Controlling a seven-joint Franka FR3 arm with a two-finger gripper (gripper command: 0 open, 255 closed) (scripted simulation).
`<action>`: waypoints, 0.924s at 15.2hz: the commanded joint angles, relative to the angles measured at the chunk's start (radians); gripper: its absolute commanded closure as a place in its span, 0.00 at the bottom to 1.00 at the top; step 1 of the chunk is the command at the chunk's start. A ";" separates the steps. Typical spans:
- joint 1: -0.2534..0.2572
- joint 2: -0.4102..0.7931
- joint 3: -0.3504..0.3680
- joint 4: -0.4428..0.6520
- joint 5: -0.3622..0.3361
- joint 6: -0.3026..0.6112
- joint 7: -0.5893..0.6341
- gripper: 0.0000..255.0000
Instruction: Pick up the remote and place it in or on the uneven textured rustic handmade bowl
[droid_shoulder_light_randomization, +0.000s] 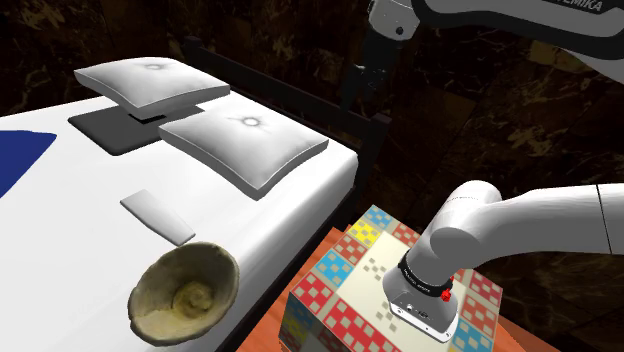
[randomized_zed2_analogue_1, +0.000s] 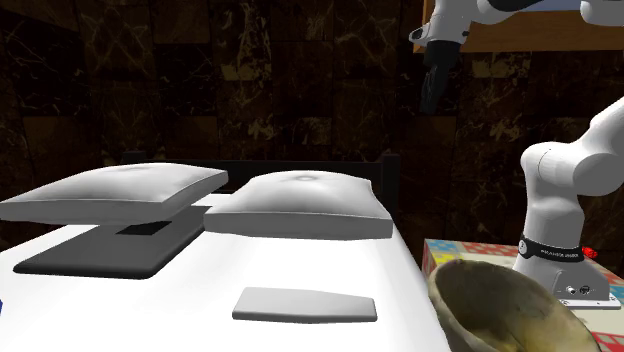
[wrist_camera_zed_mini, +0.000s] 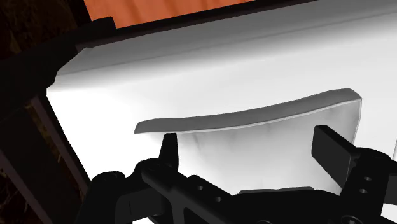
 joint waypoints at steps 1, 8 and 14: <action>0.000 0.000 0.000 0.000 0.000 0.000 0.000 0.00; 0.035 0.124 0.118 -0.035 0.062 0.160 0.115 0.00; 0.054 0.274 0.221 -0.018 0.088 0.295 0.216 0.00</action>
